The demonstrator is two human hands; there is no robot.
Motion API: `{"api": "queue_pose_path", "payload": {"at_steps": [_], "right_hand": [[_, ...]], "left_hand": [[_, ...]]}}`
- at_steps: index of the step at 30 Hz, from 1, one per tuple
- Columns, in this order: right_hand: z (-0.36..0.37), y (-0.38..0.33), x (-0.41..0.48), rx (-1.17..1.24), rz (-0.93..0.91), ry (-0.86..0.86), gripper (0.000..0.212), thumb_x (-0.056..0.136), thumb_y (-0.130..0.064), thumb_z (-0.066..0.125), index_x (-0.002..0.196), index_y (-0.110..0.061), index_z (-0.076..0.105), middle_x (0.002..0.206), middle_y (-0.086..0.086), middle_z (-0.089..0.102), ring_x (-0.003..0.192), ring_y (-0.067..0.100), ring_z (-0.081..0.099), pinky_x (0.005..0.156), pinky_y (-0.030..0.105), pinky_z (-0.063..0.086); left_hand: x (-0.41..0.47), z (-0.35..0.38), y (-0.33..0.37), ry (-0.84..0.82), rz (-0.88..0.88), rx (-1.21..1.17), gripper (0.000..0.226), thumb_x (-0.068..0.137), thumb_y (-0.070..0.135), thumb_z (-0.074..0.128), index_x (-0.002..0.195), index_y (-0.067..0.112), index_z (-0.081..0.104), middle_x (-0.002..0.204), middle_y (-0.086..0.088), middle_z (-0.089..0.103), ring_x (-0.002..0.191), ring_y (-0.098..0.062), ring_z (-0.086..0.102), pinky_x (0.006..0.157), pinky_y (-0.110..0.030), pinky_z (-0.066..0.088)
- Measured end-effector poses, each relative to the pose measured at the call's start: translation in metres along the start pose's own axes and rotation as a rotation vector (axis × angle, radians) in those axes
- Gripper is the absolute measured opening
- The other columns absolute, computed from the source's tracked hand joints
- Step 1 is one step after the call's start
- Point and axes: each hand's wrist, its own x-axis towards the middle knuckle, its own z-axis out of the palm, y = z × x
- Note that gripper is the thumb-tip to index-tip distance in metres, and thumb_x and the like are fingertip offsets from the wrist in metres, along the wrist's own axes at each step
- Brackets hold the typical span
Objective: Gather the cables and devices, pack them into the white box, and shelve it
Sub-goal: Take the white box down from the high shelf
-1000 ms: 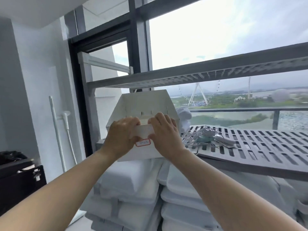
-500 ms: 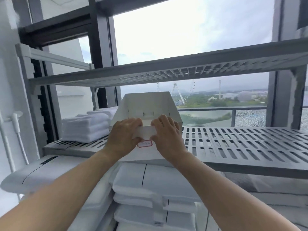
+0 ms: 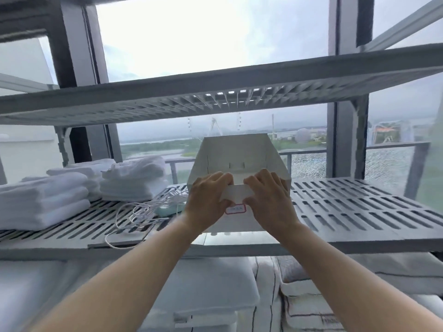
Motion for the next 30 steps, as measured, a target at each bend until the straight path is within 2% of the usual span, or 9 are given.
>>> {"api": "queue_pose_path", "payload": {"at_steps": [4, 7, 11, 15, 23, 30], "right_hand": [[0.008, 0.031, 0.003, -0.072, 0.013, -0.037, 0.044, 0.052, -0.011, 0.083, 0.088, -0.015, 0.058, 0.086, 0.006, 0.058, 0.077, 0.027, 0.058, 0.073, 0.036, 0.047], [0.016, 0.055, 0.005, -0.078, 0.052, -0.072, 0.042, 0.056, -0.012, 0.081, 0.091, -0.014, 0.058, 0.089, 0.008, 0.058, 0.08, 0.029, 0.058, 0.074, 0.039, 0.045], [0.024, 0.085, 0.002, -0.074, 0.081, -0.128, 0.041, 0.059, -0.011, 0.079, 0.094, -0.011, 0.058, 0.092, 0.01, 0.057, 0.084, 0.03, 0.056, 0.076, 0.04, 0.044], [0.029, 0.109, -0.002, -0.064, 0.108, -0.18, 0.041, 0.061, -0.014, 0.08, 0.097, -0.009, 0.06, 0.093, 0.012, 0.057, 0.086, 0.031, 0.056, 0.078, 0.041, 0.044], [0.04, 0.14, 0.006, 0.088, 0.091, -0.221, 0.041, 0.063, -0.013, 0.077, 0.1, -0.007, 0.061, 0.095, 0.013, 0.057, 0.086, 0.033, 0.054, 0.077, 0.04, 0.043], [0.043, 0.156, 0.006, 0.118, 0.056, -0.245, 0.041, 0.069, -0.031, 0.072, 0.104, -0.015, 0.057, 0.098, 0.005, 0.057, 0.089, 0.027, 0.055, 0.081, 0.037, 0.039]], "left_hand": [[0.021, 0.041, -0.002, 0.001, 0.013, -0.074, 0.038, 0.06, 0.021, 0.081, 0.083, 0.017, 0.051, 0.084, 0.003, 0.063, 0.081, -0.024, 0.059, 0.07, -0.03, 0.033], [0.037, 0.066, -0.003, -0.013, 0.03, -0.121, 0.041, 0.058, 0.024, 0.083, 0.083, 0.02, 0.051, 0.083, 0.005, 0.061, 0.081, -0.023, 0.059, 0.071, -0.029, 0.035], [0.053, 0.098, 0.0, -0.026, 0.033, -0.149, 0.042, 0.055, 0.027, 0.083, 0.082, 0.021, 0.051, 0.082, 0.006, 0.063, 0.08, -0.024, 0.06, 0.069, -0.027, 0.029], [0.061, 0.122, 0.005, -0.053, 0.022, -0.167, 0.043, 0.054, 0.03, 0.083, 0.084, 0.022, 0.053, 0.084, 0.004, 0.065, 0.081, -0.026, 0.06, 0.067, -0.029, 0.034], [0.071, 0.139, 0.002, -0.07, -0.044, -0.113, 0.051, 0.059, 0.035, 0.082, 0.105, 0.023, 0.064, 0.1, 0.0, 0.068, 0.093, -0.027, 0.06, 0.082, -0.036, 0.041], [0.069, 0.136, 0.017, -0.086, -0.052, -0.06, 0.055, 0.06, 0.032, 0.082, 0.11, 0.017, 0.065, 0.095, -0.005, 0.068, 0.09, -0.03, 0.062, 0.082, -0.039, 0.043]]}}
